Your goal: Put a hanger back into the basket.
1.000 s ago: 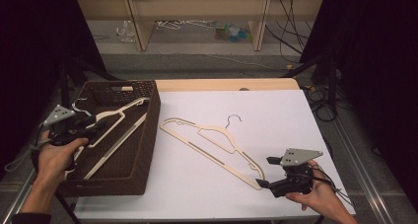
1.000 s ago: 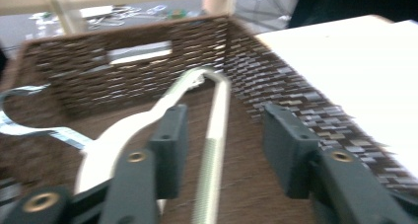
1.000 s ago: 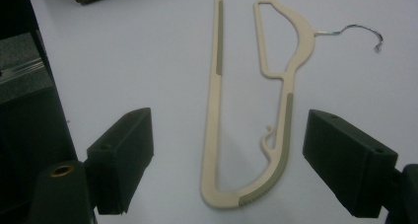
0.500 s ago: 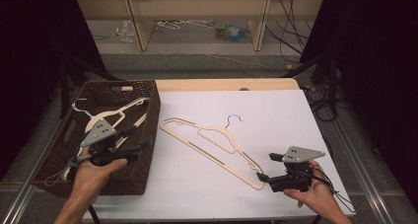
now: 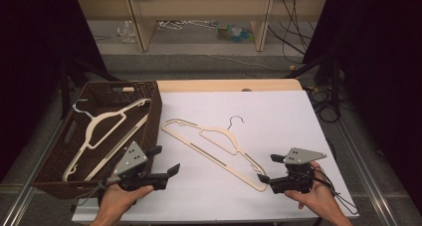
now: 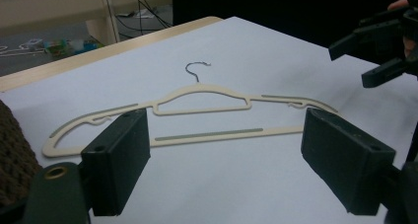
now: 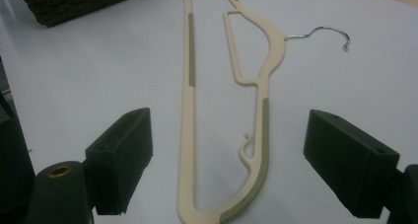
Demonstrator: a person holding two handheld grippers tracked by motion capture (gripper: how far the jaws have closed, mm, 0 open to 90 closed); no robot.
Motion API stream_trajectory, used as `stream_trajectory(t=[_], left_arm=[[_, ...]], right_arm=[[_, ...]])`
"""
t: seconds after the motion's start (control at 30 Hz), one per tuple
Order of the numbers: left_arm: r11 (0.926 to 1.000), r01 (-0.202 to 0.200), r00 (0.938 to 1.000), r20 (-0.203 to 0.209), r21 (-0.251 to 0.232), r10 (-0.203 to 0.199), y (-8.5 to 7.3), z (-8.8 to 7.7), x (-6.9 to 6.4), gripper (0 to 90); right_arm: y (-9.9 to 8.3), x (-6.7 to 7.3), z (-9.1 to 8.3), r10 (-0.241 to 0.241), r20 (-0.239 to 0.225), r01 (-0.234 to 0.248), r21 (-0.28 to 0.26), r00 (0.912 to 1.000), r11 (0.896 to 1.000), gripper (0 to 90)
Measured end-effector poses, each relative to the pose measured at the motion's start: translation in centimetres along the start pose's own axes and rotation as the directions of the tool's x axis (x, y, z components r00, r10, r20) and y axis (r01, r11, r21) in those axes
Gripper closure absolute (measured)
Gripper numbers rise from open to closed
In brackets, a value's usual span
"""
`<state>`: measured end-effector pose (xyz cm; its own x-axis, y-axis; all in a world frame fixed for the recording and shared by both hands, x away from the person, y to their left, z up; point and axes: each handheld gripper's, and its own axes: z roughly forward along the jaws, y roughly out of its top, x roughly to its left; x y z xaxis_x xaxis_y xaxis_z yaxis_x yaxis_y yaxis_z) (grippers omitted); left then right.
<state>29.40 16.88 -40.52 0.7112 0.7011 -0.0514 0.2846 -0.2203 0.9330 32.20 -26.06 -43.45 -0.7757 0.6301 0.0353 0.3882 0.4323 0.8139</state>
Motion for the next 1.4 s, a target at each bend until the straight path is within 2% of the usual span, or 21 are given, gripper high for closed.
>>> stream_trajectory(t=[0.13, 0.27, 0.47, 0.6, 0.67, 0.73, 0.8, 0.83, 0.9, 0.97, 1.03, 1.07, 1.1, 1.13, 1.17, 1.2, 1.23, 1.3, 1.4], left_arm=[[0.9998, -0.011, 0.9999, 0.012, 0.016, 0.011, -0.7, 0.5, -0.8, 17.0], [0.9988, -0.036, 0.9991, 0.026, 0.035, 0.035, -1.4, 1.0, -1.6, 17.0], [0.9974, -0.051, 0.9982, 0.034, 0.052, 0.049, -1.7, 1.3, -2.0, 17.0], [0.9959, -0.061, 0.9977, 0.035, 0.067, 0.059, -1.9, 1.3, -2.0, 17.0], [0.9962, -0.058, 0.9978, 0.036, 0.065, 0.056, -1.9, 1.3, -2.0, 17.0], [0.9961, -0.060, 0.9976, 0.039, 0.064, 0.058, -2.0, 1.3, -2.0, 17.0], [0.9966, -0.055, 0.9979, 0.038, 0.062, 0.052, -2.0, 1.3, -2.0, 17.0], [0.9967, -0.053, 0.9980, 0.038, 0.061, 0.051, -2.0, 1.3, -2.0, 17.0], [0.9969, -0.052, 0.9980, 0.039, 0.059, 0.050, -2.0, 1.3, -2.0, 17.0], [0.9977, -0.040, 0.9984, 0.043, 0.054, 0.038, -2.0, 1.3, -2.0, 17.0], [0.9972, -0.050, 0.9979, 0.045, 0.056, 0.047, -2.1, 1.3, -2.0, 17.0], [0.9972, -0.048, 0.9980, 0.043, 0.057, 0.045, -2.1, 1.2, -2.0, 17.1], [0.9967, -0.052, 0.9981, 0.036, 0.063, 0.050, -2.0, 1.1, -1.9, 17.0], [0.9967, -0.054, 0.9980, 0.037, 0.061, 0.052, -2.0, 1.1, -1.9, 17.0], [0.9970, -0.051, 0.9981, 0.038, 0.058, 0.049, -2.0, 1.1, -1.9, 17.1], [0.9967, -0.052, 0.9981, 0.037, 0.061, 0.050, -2.0, 1.1, -1.9, 17.1], [0.9970, -0.047, 0.9982, 0.042, 0.062, 0.044, -2.1, 1.2, -1.9, 17.1], [0.9973, -0.043, 0.9979, 0.050, 0.059, 0.040, -2.1, 1.2, -1.9, 17.1], [0.9969, -0.046, 0.9980, 0.047, 0.064, 0.043, -2.2, 1.2, -2.0, 17.1]], right_arm=[[0.0, -0.1, 0.3, 0.007, -0.007, -0.007, 0.011, 0.9999, 1.000, 19.8], [0.1, -0.3, 0.8, 0.015, 0.016, -0.016, 0.023, 0.9998, 1.000, 20.2], [0.2, -1.4, 2.1, 0.067, 0.068, -0.072, 0.084, 0.9955, 0.994, 23.6], [0.5, -2.1, 3.4, 0.099, 0.087, -0.111, 0.150, 0.9912, 0.982, 29.0], [0.9, -2.3, 4.5, 0.098, 0.089, -0.112, 0.167, 0.9912, 0.980, 31.5], [1.1, -2.5, 5.4, 0.073, 0.079, -0.086, 0.180, 0.9943, 0.980, 34.9], [1.5, -2.3, 6.3, 0.077, 0.066, -0.090, 0.213, 0.9948, 0.973, 35.6], [1.6, -2.4, 6.7, 0.050, 0.063, -0.063, 0.220, 0.9968, 0.973, 36.3], [1.9, -2.5, 7.5, 0.038, 0.064, -0.052, 0.234, 0.9972, 0.971, 39.4], [2.1, -2.7, 8.2, 0.037, 0.062, -0.051, 0.245, 0.9974, 0.968, 43.0], [2.1, -3.1, 8.9, 0.039, 0.050, -0.050, 0.246, 0.9980, 0.968, 45.7], [2.2, -3.1, 9.1, 0.058, 0.050, -0.069, 0.265, 0.9970, 0.962, 46.6], [2.1, -3.2, 9.5, 0.043, 0.055, -0.056, 0.268, 0.9976, 0.962, 47.2], [2.2, -3.3, 9.6, 0.038, 0.058, -0.054, 0.290, 0.9976, 0.956, 48.6], [2.2, -3.2, 9.9, 0.024, 0.065, -0.041, 0.287, 0.9976, 0.957, 50.2], [2.4, -3.2, 10.1, 0.026, 0.061, -0.042, 0.294, 0.9978, 0.955, 52.6], [2.6, -3.1, 10.1, 0.038, 0.055, -0.053, 0.322, 0.9978, 0.945, 54.5], [2.6, -3.0, 10.4, 0.017, 0.056, -0.035, 0.340, 0.9983, 0.940, 58.1], [2.8, -3.0, 10.4, 0.010, 0.070, -0.034, 0.355, 0.9975, 0.934, 62.0]])
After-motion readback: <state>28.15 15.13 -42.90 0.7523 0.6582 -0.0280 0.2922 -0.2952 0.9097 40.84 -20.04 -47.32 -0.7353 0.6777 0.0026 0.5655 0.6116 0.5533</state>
